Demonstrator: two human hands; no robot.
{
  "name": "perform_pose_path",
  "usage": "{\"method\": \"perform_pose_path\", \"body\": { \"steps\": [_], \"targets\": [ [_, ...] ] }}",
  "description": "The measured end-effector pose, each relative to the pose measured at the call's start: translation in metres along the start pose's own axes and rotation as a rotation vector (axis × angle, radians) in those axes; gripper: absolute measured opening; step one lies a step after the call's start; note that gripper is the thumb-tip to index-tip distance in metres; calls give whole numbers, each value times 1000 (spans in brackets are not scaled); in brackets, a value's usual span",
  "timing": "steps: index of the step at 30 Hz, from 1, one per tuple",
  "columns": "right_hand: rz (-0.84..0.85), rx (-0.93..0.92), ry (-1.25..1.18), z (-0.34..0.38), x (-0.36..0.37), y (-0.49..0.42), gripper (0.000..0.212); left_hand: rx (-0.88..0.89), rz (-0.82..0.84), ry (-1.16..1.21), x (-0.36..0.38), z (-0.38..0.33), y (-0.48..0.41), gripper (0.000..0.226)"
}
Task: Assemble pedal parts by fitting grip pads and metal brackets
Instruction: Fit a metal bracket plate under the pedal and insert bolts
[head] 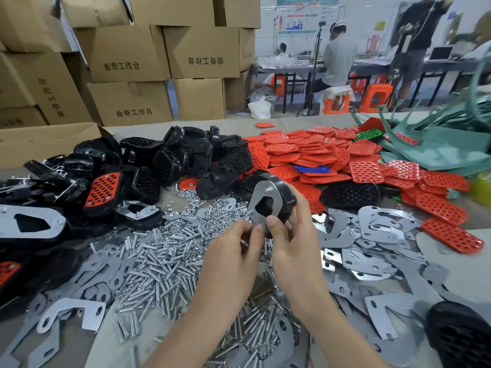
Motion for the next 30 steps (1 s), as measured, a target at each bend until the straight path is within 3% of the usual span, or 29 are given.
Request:
{"method": "perform_pose_path", "body": {
  "steps": [4,6,12,15,18,20,22,24,30],
  "targets": [
    [14,-50,120,6,1,3,66,-254,115,248,8,7,-3,37],
    [14,-66,135,8,1,4,64,-248,117,252,7,7,-1,36],
    [-24,-70,92,6,-3,2,55,234,-56,-160,-3,-19,10,31],
    [-44,-68,61,6,-6,1,54,482,-127,-406,-2,-29,10,10],
    [-56,-38,51,3,-8,0,53,539,-106,-587,5,-27,8,38],
    [-54,-37,68,4,-8,1,53,542,-99,-582,4,-29,12,36],
    [-49,-43,99,9,-6,4,54,456,-87,-413,-4,-30,15,18],
    [-60,-72,127,19,-2,7,59,194,-12,-85,-12,-25,15,3],
    [-33,-182,201,62,21,20,81,-384,131,515,-40,-19,23,28]
  ]
}}
Point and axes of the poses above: each hand's wrist, its own y-axis away from the middle knuckle, its own x-axis out of the palm, z = x × y, the point moved 7 cm from there along -y, towards the middle knuckle, and after that the axes turned 10 degrees about -x, right-handed, at the moved point
